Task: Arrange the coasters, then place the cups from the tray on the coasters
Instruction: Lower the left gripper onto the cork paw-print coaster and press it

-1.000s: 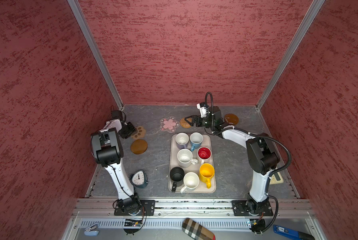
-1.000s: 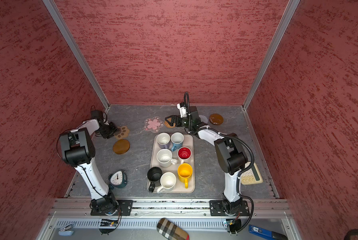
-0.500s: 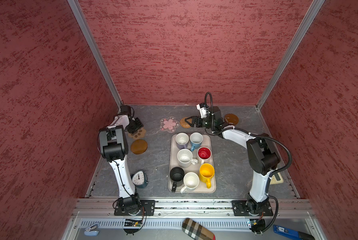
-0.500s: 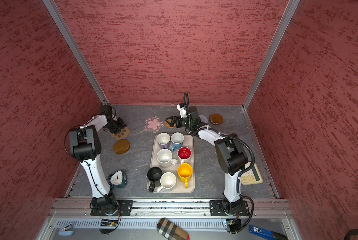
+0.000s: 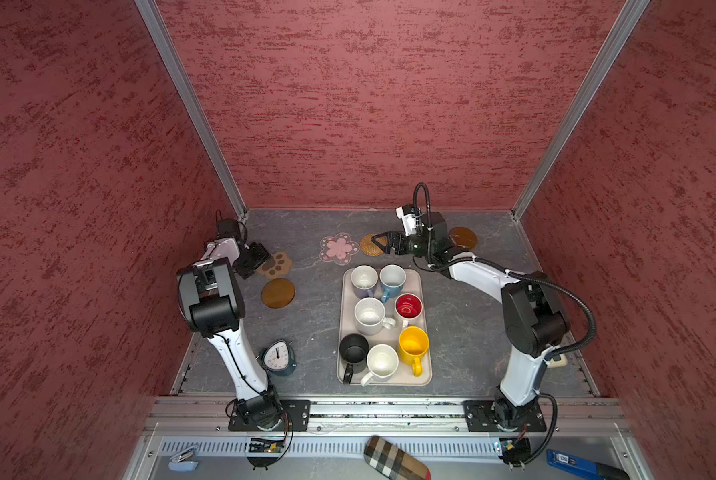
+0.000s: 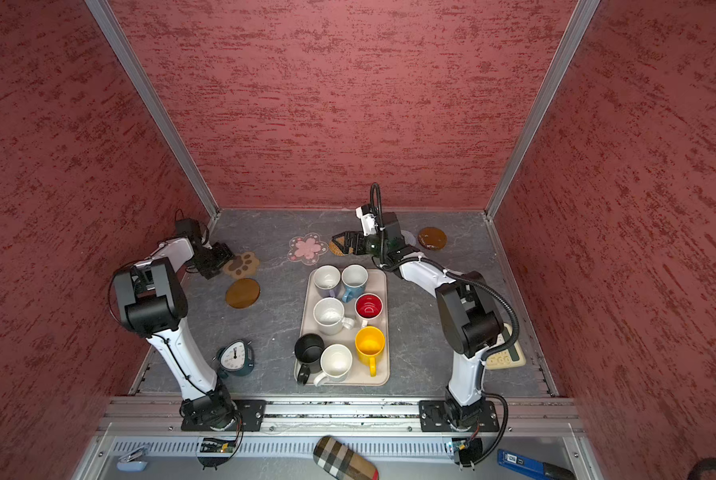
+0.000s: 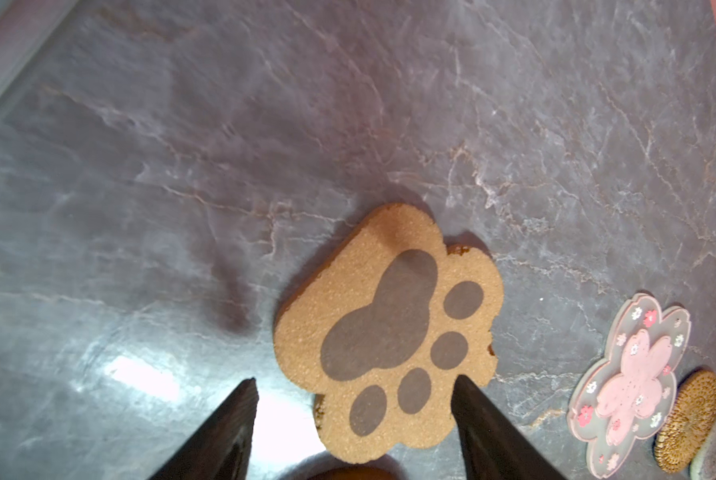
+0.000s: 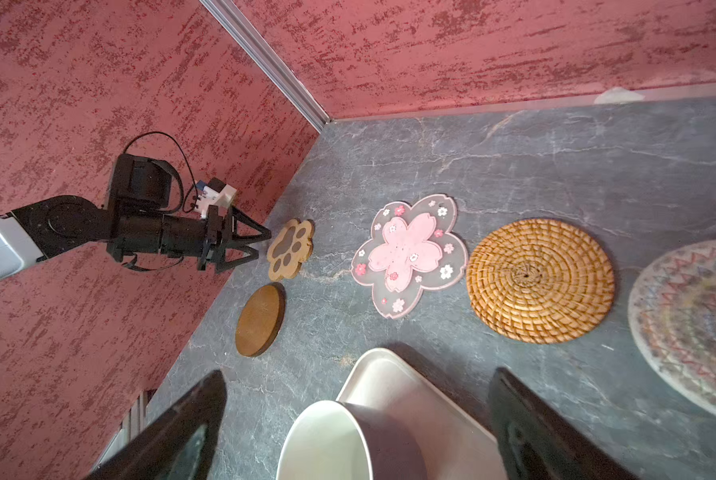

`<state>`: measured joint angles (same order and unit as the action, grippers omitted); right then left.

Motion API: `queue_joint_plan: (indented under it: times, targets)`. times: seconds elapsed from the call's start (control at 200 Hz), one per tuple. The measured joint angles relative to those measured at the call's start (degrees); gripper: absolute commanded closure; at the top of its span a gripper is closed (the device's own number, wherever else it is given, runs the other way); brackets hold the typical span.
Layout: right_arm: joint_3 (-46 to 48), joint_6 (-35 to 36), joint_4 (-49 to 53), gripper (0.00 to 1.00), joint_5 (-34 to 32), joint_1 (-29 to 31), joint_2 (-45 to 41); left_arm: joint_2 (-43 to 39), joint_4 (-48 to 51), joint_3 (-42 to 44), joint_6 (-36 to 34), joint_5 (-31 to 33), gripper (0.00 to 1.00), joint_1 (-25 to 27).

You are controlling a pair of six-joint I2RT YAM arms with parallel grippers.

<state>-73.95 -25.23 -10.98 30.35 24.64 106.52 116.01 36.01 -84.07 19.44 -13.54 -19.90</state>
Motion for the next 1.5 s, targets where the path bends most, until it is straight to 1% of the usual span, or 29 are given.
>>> queue_joint_plan:
  times: [0.055,0.271,0.531,0.626,0.852,1.032,1.107,1.132,1.217,1.267,1.313,1.373,1.453,1.498]
  targets:
    - [0.24,-0.22,-0.13,0.02,0.0,0.0,-0.28,0.0,-0.11,0.83,-0.26,-0.11,0.34,0.04]
    - [1.27,-0.9,-0.26,0.02,-0.02,0.0,-0.63,0.0,-0.57,1.9,-0.28,-0.81,0.41,0.07]
    - [1.53,-0.94,-0.24,0.01,-0.09,0.0,-0.66,0.31,-2.03,1.9,0.33,-1.6,0.48,0.83]
    - [1.53,-0.92,-0.2,0.01,-0.13,0.0,-0.66,0.72,-2.58,1.81,0.48,-1.53,0.47,1.44]
    - [1.53,-0.9,-0.04,0.01,-0.22,0.0,-0.68,0.87,-3.15,1.55,0.81,-1.84,0.31,1.7]
    - [1.53,-0.92,-0.09,0.01,-0.2,0.0,-0.68,0.68,-3.48,1.7,0.68,-2.29,0.31,1.68]
    - [1.53,-0.92,-0.11,0.01,-0.2,0.0,-0.68,0.57,-3.58,1.88,0.68,-2.25,0.35,1.68]
    - [1.53,-0.92,-0.11,0.01,-0.2,0.0,-0.68,0.55,-3.67,2.03,0.72,-2.23,0.38,1.66]
    - [1.64,-0.92,-0.17,0.01,-0.2,0.0,-0.68,0.33,-4.02,2.71,0.46,-1.81,0.53,1.57]
    - [1.75,-0.92,-0.15,0.01,-0.2,0.0,-0.68,0.26,-4.17,3.06,1.01,-1.53,0.56,1.51]
    - [1.81,-0.92,-0.09,0.01,-0.2,0.0,-0.68,0.11,-4.48,3.52,0.81,-1.42,0.56,1.36]
    - [1.81,-0.9,-0.09,0.01,-0.2,0.0,-0.7,-0.2,-4.83,3.98,0.81,-1.38,0.51,1.31]
    - [1.81,-0.9,-0.02,0.01,-0.2,0.0,-0.92,-0.7,-5.16,4.59,1.11,-1.36,0.42,1.31]
    - [1.81,-0.9,-0.04,0.01,-0.2,0.0,-1.14,-0.96,-5.11,4.87,1.03,-1.2,0.35,1.36]
